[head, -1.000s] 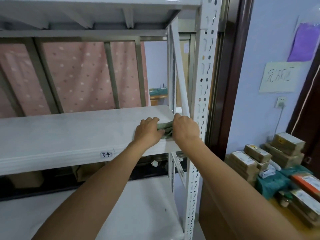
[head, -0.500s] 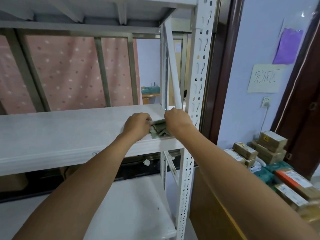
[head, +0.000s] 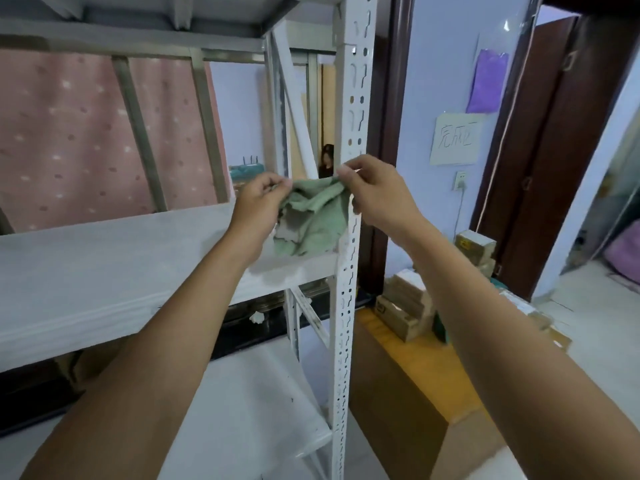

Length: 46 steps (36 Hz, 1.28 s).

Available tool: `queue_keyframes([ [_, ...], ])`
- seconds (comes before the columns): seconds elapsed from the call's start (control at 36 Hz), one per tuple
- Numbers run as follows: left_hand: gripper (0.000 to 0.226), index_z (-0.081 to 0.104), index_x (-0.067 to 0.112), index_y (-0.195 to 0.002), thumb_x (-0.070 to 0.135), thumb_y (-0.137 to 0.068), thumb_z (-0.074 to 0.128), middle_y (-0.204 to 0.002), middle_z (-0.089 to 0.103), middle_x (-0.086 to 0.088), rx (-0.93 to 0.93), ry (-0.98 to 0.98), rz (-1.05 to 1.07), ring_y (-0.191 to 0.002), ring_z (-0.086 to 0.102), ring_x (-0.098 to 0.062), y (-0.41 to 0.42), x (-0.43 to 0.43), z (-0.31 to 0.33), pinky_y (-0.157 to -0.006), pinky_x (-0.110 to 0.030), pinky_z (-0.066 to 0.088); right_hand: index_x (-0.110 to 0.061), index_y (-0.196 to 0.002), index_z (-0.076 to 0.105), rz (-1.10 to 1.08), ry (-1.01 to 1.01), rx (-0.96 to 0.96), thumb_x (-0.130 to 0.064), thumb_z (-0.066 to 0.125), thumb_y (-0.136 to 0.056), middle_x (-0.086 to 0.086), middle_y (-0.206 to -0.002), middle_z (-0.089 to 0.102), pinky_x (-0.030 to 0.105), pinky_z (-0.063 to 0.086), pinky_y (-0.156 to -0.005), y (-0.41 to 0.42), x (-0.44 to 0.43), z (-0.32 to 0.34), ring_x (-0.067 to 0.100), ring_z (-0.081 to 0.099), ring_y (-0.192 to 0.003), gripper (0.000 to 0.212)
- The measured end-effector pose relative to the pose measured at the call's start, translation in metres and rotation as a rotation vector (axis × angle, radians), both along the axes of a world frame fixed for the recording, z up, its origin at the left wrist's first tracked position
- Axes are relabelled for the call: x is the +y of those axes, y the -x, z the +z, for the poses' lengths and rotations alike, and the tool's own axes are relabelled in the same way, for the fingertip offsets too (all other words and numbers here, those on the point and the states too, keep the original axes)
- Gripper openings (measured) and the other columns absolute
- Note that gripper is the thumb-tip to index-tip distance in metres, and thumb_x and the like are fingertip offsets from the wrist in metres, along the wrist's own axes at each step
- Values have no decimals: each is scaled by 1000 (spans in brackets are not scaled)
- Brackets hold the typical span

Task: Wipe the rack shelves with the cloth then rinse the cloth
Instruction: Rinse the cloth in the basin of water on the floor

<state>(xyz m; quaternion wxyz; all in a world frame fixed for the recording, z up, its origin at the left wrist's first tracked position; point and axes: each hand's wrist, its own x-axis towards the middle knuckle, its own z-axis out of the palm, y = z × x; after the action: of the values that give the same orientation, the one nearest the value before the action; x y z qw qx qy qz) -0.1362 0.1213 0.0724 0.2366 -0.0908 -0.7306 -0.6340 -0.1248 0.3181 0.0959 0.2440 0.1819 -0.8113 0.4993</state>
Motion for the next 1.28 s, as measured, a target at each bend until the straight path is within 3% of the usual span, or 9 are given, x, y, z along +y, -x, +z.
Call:
queue_keyframes([
  [0.17, 16, 68, 27, -83, 28, -98, 64, -106, 71, -11, -19, 54, -206, -98, 71, -25, -9, 68, -9, -80, -35, 58, -21, -100, 71, 39, 153, -256, -47, 66, -91, 1, -94, 70, 32, 49, -69, -37, 64, -38, 14, 62, -81, 28],
  [0.28, 14, 70, 23, -91, 28, -100, 60, -99, 71, -3, 24, 245, -318, -98, 68, -20, -20, 123, -22, -91, -45, 56, -27, -100, 74, -78, 75, -294, -50, 76, -81, 6, -94, 70, 40, 52, -77, -71, 112, -71, 21, 64, -86, 30],
  [0.47, 17, 64, 18, -90, 30, -101, 59, -79, 63, -3, 60, 493, -492, -69, 60, -26, -42, 231, -63, -56, -28, 45, -25, -117, 70, -226, 34, -391, -41, 80, -81, -11, -115, 70, 33, 54, -94, -139, 201, -126, 7, 65, -107, 41],
  [0.58, 15, 67, 24, -89, 31, -100, 60, -85, 65, 8, 77, 584, -558, -79, 60, -11, -59, 297, -92, -68, -31, 46, -24, -112, 69, -372, 19, -375, -40, 82, -78, -11, -109, 69, 19, 53, -84, -164, 248, -161, -2, 64, -96, 40],
  [0.81, 20, 68, 16, -94, 32, -101, 59, -86, 64, -5, 8, 719, -694, -80, 60, -23, -76, 424, -158, -59, -29, 39, -22, -83, 74, -613, 2, -537, -34, 67, -85, -5, -77, 71, 36, 55, -64, -195, 364, -250, 12, 65, -72, 14],
  [0.89, 21, 68, 19, -89, 35, -101, 60, -86, 65, -15, -129, 678, -769, -80, 63, -29, -69, 456, -193, -65, -33, 42, -24, -81, 74, -625, 3, -618, -37, 65, -85, -4, -77, 71, 44, 57, -72, -205, 407, -280, 19, 67, -77, 16],
  [0.97, 20, 71, 16, -90, 32, -100, 64, -89, 70, -9, -300, 590, -841, -81, 64, -14, -70, 483, -234, -71, -28, 47, -23, -81, 72, -658, -13, -676, -41, 63, -87, -3, -76, 70, 41, 54, -71, -214, 443, -308, 18, 65, -77, 21],
  [1.06, 14, 74, 15, -89, 27, -95, 71, -78, 73, 4, -493, 485, -849, -72, 67, -5, -74, 504, -282, -58, -14, 49, -23, -76, 68, -683, -24, -721, -41, 61, -90, -6, -69, 66, 30, 45, -60, -226, 467, -342, 12, 59, -68, 24],
  [1.28, 25, 69, -3, -99, 21, -97, 69, -76, 67, -5, -934, 372, -801, -63, 62, -13, -93, 547, -435, -50, -19, 50, -30, -83, 70, -647, 22, -991, -56, 61, -87, -11, -75, 68, 29, 49, -63, -251, 509, -474, 9, 62, -74, 27],
])
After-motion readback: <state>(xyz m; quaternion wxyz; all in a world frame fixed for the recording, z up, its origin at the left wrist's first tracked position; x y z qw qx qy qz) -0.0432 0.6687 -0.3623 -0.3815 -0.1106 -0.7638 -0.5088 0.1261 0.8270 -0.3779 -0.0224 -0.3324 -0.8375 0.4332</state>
